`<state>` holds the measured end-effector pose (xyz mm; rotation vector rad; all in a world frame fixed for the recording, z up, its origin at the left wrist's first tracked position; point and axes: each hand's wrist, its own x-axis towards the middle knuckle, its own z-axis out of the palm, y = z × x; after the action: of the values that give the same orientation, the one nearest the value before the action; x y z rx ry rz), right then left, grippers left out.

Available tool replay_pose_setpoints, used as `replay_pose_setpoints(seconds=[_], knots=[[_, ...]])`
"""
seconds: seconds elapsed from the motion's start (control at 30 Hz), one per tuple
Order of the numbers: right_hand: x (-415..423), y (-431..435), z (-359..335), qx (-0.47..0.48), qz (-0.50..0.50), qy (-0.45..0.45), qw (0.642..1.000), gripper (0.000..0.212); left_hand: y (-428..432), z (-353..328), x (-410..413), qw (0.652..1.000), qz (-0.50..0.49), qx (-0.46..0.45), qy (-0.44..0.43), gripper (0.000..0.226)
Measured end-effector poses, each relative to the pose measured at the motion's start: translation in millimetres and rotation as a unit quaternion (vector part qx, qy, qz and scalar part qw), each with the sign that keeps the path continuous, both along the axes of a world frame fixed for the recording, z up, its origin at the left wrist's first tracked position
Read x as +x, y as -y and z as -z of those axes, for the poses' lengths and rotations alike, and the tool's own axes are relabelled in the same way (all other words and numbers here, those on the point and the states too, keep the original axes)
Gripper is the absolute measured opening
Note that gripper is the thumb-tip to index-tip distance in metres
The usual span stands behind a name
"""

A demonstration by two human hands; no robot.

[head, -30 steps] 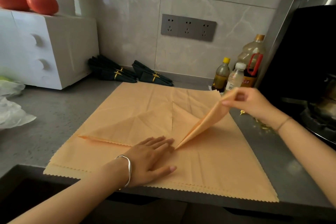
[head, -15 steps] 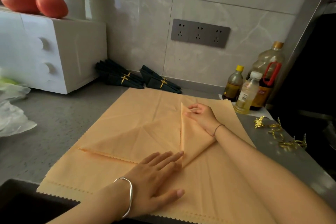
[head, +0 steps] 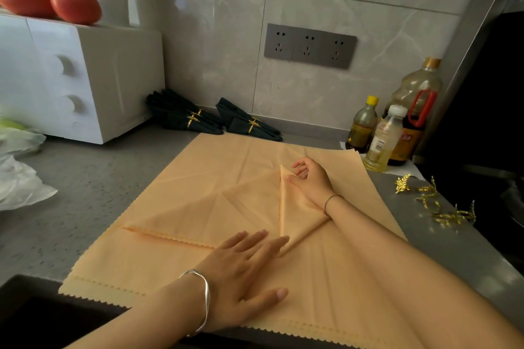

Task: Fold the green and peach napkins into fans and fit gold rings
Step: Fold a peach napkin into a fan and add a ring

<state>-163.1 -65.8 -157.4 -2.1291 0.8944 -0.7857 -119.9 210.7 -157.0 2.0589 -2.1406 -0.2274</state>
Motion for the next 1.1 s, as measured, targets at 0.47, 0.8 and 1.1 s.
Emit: replay_pose_setpoints(seconds=[0.47, 0.8, 1.1], knots=[[-135.4, -119.3, -8.6, -0.169, -0.264, -0.271, 0.910, 0.054, 0.1, -3.1, -13.2, 0.999, -0.016, 0.030, 0.041, 0.090], [-138.2, -86.1, -1.9, -0.163, -0.253, -0.342, 0.890, 0.056, -0.9, -4.7, -20.0, 0.998, -0.031, 0.034, 0.043, 0.096], [-134.3, -41.1, -2.9, -0.156, -0.155, -0.348, 0.911, 0.049, -3.7, -7.5, -22.1, 0.998, -0.036, 0.048, 0.034, 0.094]])
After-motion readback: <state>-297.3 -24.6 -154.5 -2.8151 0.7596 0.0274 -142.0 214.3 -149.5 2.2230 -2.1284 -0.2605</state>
